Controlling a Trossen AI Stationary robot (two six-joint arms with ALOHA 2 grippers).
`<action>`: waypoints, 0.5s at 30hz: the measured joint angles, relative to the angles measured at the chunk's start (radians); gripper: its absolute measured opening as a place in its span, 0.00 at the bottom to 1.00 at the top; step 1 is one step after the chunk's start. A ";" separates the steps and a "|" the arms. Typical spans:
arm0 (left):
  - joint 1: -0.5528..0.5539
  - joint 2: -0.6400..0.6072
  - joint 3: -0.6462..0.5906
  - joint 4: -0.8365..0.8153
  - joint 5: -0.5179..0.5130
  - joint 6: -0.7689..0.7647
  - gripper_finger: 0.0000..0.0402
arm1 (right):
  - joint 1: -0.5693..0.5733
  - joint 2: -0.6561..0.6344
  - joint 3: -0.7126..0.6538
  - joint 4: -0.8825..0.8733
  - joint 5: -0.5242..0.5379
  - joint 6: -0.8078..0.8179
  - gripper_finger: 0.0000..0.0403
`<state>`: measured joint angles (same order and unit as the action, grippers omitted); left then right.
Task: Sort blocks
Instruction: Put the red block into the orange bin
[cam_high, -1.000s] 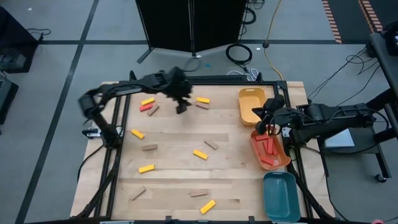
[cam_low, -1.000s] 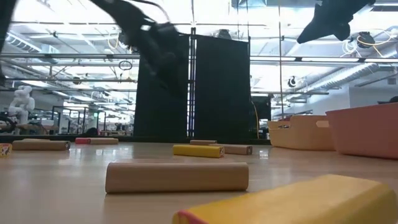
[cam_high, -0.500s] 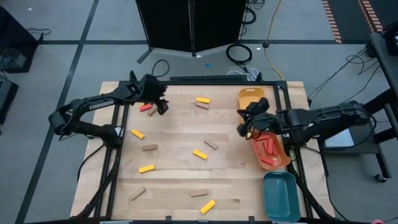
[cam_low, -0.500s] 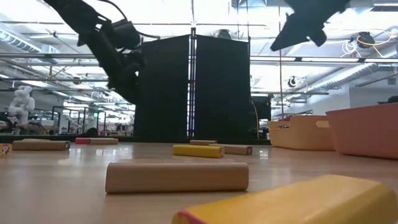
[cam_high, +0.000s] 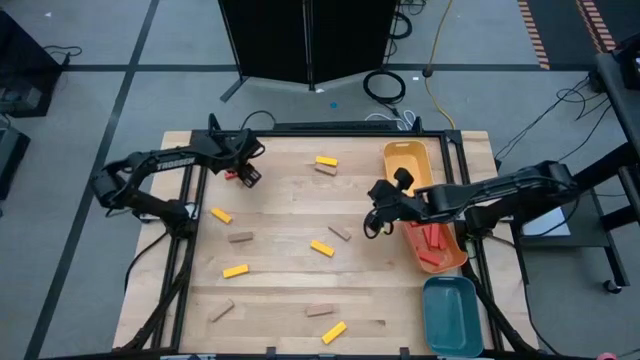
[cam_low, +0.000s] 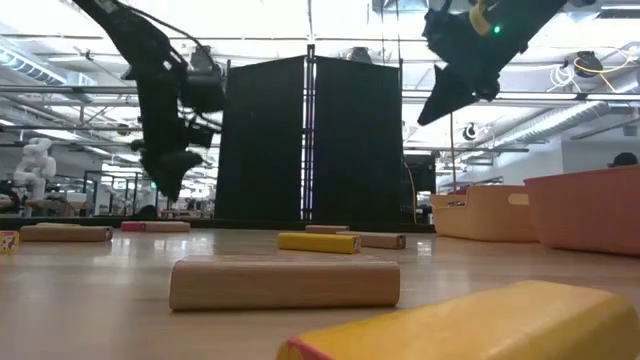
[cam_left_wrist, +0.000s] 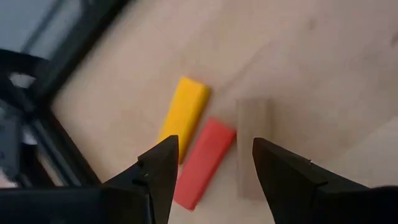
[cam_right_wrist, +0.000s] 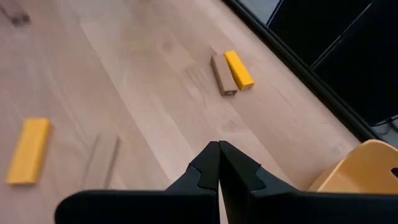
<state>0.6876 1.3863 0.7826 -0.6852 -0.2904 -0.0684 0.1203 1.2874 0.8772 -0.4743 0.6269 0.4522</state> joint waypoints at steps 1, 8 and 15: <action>0.006 0.019 0.001 -0.014 0.001 0.003 0.51 | -0.002 0.010 0.000 0.000 -0.001 -0.011 0.00; 0.056 0.127 0.027 -0.130 -0.024 0.028 0.51 | -0.016 0.038 0.000 -0.002 -0.005 -0.037 0.00; 0.077 0.158 0.032 -0.155 -0.006 0.085 0.51 | -0.016 0.038 0.000 -0.001 -0.109 -0.034 0.00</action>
<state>0.7642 1.5440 0.8143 -0.8401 -0.2965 0.0162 0.1040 1.3251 0.8768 -0.4749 0.5183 0.4179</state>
